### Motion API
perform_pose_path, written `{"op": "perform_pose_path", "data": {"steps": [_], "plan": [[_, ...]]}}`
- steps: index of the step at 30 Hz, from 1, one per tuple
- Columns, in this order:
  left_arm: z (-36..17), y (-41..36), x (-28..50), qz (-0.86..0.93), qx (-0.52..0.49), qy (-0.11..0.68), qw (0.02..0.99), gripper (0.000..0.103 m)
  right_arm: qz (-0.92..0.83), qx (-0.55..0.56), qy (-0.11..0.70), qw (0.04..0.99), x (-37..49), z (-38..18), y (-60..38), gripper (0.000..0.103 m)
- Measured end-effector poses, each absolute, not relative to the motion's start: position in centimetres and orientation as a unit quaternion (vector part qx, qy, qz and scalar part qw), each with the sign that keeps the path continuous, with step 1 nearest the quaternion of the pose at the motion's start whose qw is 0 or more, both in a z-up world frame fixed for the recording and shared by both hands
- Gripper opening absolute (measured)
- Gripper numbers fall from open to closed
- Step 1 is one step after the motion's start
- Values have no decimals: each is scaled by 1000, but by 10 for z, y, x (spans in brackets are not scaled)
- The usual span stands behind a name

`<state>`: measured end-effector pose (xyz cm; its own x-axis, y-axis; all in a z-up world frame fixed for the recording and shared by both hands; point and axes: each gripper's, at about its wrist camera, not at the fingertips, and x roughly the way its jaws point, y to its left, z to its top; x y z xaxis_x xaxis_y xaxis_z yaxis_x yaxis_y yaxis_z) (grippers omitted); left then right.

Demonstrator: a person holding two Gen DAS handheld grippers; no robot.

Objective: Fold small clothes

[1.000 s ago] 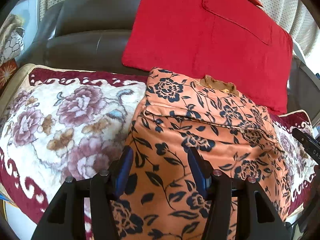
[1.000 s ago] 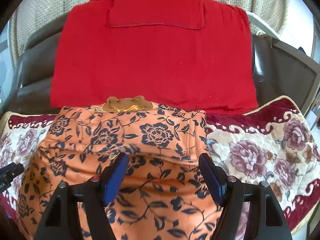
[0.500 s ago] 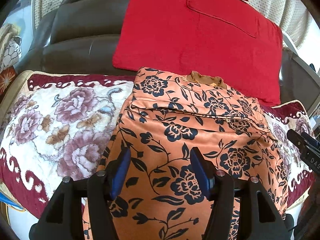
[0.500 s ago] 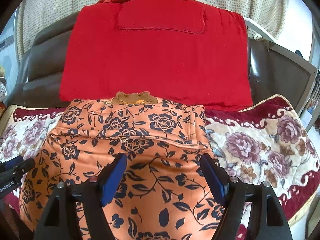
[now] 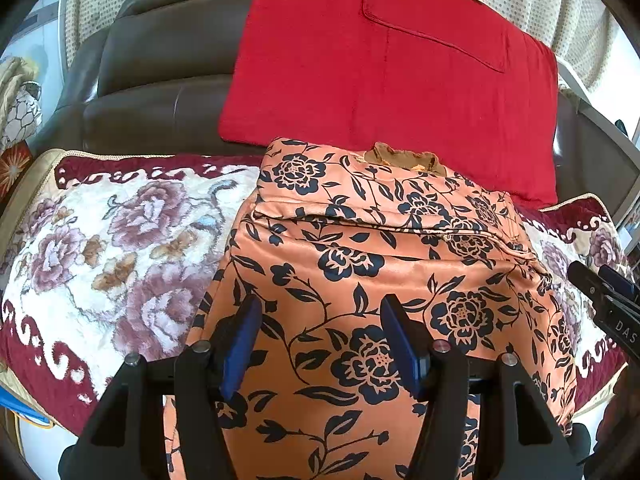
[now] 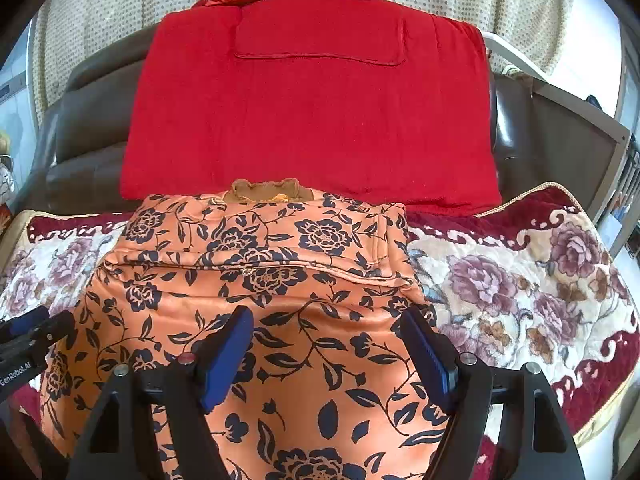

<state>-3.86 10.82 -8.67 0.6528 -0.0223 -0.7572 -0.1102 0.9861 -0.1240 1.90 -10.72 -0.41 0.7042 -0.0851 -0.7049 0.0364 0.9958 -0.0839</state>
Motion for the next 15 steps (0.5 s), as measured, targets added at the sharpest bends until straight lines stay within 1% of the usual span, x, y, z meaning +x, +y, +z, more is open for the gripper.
{"op": "perform_pose_path", "data": {"steps": [9,15], "plan": [[-85,107,-42,25,-76,416,906,63,-36,-30,389,920,20,-7,-108,79],[-84,107,-47,25,-77,417,905,63,-28,-10,390,920,16,-4,-109,79]]}}
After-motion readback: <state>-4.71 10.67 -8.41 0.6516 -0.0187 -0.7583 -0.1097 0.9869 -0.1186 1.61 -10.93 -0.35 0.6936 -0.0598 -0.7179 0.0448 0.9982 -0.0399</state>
